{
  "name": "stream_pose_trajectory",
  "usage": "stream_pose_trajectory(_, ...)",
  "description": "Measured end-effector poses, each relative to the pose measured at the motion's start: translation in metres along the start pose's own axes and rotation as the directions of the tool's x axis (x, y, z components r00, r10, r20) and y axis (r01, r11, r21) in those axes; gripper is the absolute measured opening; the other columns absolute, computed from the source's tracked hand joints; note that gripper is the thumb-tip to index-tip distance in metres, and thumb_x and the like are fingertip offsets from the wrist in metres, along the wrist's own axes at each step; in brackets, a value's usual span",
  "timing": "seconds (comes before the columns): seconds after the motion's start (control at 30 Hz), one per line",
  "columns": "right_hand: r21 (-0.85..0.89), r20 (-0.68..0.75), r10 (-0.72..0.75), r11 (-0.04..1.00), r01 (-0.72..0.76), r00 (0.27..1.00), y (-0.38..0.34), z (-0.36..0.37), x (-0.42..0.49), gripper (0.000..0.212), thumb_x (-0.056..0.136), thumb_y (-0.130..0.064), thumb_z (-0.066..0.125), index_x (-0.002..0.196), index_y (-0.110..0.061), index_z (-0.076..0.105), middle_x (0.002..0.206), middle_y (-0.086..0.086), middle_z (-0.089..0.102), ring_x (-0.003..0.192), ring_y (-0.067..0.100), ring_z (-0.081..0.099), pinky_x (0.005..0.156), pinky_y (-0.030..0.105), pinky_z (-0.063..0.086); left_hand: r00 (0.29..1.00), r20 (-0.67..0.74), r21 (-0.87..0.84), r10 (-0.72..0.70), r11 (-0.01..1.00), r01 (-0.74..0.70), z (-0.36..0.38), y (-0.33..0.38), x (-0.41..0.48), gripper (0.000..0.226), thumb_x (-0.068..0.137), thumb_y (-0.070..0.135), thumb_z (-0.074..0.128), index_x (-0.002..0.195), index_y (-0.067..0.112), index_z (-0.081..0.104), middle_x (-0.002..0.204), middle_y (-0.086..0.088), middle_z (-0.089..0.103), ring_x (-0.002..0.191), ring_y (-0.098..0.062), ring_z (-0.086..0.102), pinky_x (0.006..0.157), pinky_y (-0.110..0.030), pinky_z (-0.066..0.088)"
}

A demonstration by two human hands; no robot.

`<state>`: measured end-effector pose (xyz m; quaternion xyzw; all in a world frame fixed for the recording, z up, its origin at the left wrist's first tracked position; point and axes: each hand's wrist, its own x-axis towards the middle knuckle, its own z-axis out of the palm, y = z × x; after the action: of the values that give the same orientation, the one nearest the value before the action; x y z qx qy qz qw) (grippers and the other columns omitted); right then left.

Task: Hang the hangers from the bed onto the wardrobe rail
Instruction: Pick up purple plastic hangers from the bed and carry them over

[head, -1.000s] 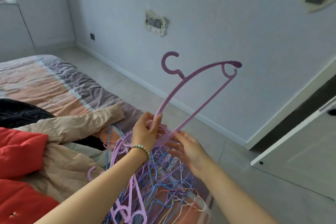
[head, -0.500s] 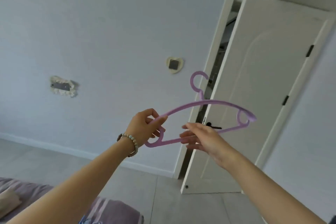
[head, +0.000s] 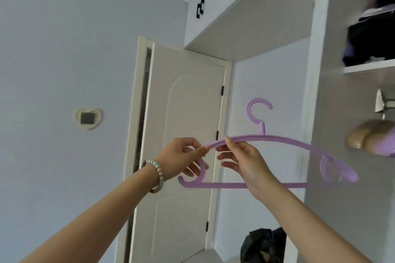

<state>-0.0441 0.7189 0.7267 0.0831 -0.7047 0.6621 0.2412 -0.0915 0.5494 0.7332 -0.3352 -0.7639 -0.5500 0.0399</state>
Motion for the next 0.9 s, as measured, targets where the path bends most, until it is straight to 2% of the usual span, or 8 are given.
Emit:
stream_pose_trajectory(0.17, 0.032, -0.144, -0.052, 0.998, 0.057, 0.988, -0.020, -0.118, 0.003, 0.026, 0.094, -0.028, 0.053, 0.097, -0.007, 0.067, 0.086, 0.005, 0.071, 0.075, 0.016, 0.067, 0.067, 0.025, 0.054, 0.981, 0.169, -0.120, 0.093, 0.990, -0.074, 0.088, 0.051, 0.047, 0.019, 0.092, 0.028, 0.052, 0.095, 0.013, 0.064, 0.087, -0.005, 0.074, 0.064, -0.018, 0.067, 0.056, -0.024, 0.054)
stream_pose_trajectory(0.27, 0.036, -0.225, -0.109, 0.992, 0.120, 0.968, -0.027, -0.178, 0.003, 0.022, 0.093, -0.026, 0.055, 0.093, -0.007, 0.066, 0.083, 0.004, 0.069, 0.069, 0.014, 0.065, 0.060, 0.024, 0.052, 0.966, 0.214, -0.156, 0.146, 0.981, -0.114, 0.138, 0.075, 0.067, 0.021, 0.093, 0.025, 0.051, 0.102, 0.012, 0.066, 0.092, -0.001, 0.074, 0.067, -0.015, 0.069, 0.058, -0.023, 0.055)
stream_pose_trajectory(0.33, 0.039, -0.278, -0.151, 0.985, 0.168, 0.949, -0.029, -0.213, 0.004, 0.018, 0.092, -0.024, 0.056, 0.091, -0.009, 0.066, 0.078, 0.002, 0.067, 0.062, 0.011, 0.063, 0.055, 0.022, 0.051, 0.961, 0.220, -0.184, 0.168, 0.975, -0.128, 0.172, 0.089, 0.080, 0.020, 0.092, 0.025, 0.053, 0.098, 0.012, 0.067, 0.091, 0.002, 0.074, 0.065, -0.013, 0.068, 0.059, -0.024, 0.056)
stream_pose_trajectory(0.4, 0.024, -0.322, -0.182, 0.980, 0.200, 0.929, -0.031, -0.244, 0.006, 0.014, 0.093, -0.022, 0.056, 0.098, -0.011, 0.063, 0.076, 0.001, 0.066, 0.059, 0.011, 0.062, 0.052, 0.021, 0.050, 0.960, 0.211, -0.211, 0.182, 0.968, -0.137, 0.205, 0.103, 0.093, 0.020, 0.092, 0.024, 0.054, 0.096, 0.010, 0.067, 0.090, 0.001, 0.073, 0.063, -0.012, 0.067, 0.053, -0.021, 0.053)
stream_pose_trajectory(0.6, -0.096, -0.495, -0.302, 0.951, 0.294, 0.815, -0.031, -0.323, 0.017, 0.031, 0.093, -0.022, 0.056, 0.121, -0.017, 0.042, 0.085, 0.003, 0.064, 0.063, 0.010, 0.061, 0.058, 0.019, 0.052, 0.972, 0.089, -0.233, 0.220, 0.953, -0.194, 0.295, 0.135, 0.130, 0.020, 0.092, 0.022, 0.055, 0.094, 0.007, 0.068, 0.092, -0.010, 0.073, 0.056, -0.012, 0.066, 0.057, -0.022, 0.056)
stream_pose_trajectory(0.7, -0.162, -0.534, -0.353, 0.934, 0.318, 0.768, -0.033, -0.353, 0.020, 0.060, 0.094, -0.022, 0.055, 0.144, -0.021, 0.023, 0.117, 0.003, 0.058, 0.088, 0.017, 0.063, 0.070, 0.017, 0.051, 0.979, 0.054, -0.303, 0.198, 0.937, -0.173, 0.330, 0.148, 0.148, 0.021, 0.091, 0.020, 0.057, 0.095, 0.002, 0.067, 0.088, -0.016, 0.070, 0.050, -0.011, 0.064, 0.052, -0.021, 0.053)
stream_pose_trajectory(0.8, -0.219, -0.531, -0.359, 0.933, 0.285, 0.767, -0.038, -0.379, 0.025, 0.063, 0.095, -0.027, 0.051, 0.149, -0.020, 0.018, 0.137, 0.002, 0.045, 0.115, 0.017, 0.050, 0.087, 0.013, 0.041, 0.979, 0.061, -0.377, 0.195, 0.912, -0.158, 0.357, 0.162, 0.162, 0.015, 0.090, 0.015, 0.058, 0.090, 0.002, 0.065, 0.073, -0.011, 0.066, 0.046, -0.010, 0.061, 0.048, -0.019, 0.051)
stream_pose_trajectory(0.9, -0.317, -0.540, -0.376, 0.920, 0.232, 0.753, -0.040, -0.407, 0.039, 0.065, 0.095, -0.037, 0.047, 0.150, -0.027, 0.014, 0.157, -0.003, 0.019, 0.143, 0.013, 0.019, 0.114, 0.031, 0.022, 0.966, 0.081, -0.384, 0.244, 0.903, -0.196, 0.378, 0.177, 0.176, 0.006, 0.087, 0.004, 0.059, 0.085, 0.006, 0.064, 0.061, -0.004, 0.063, 0.045, -0.009, 0.061, 0.051, -0.018, 0.053)
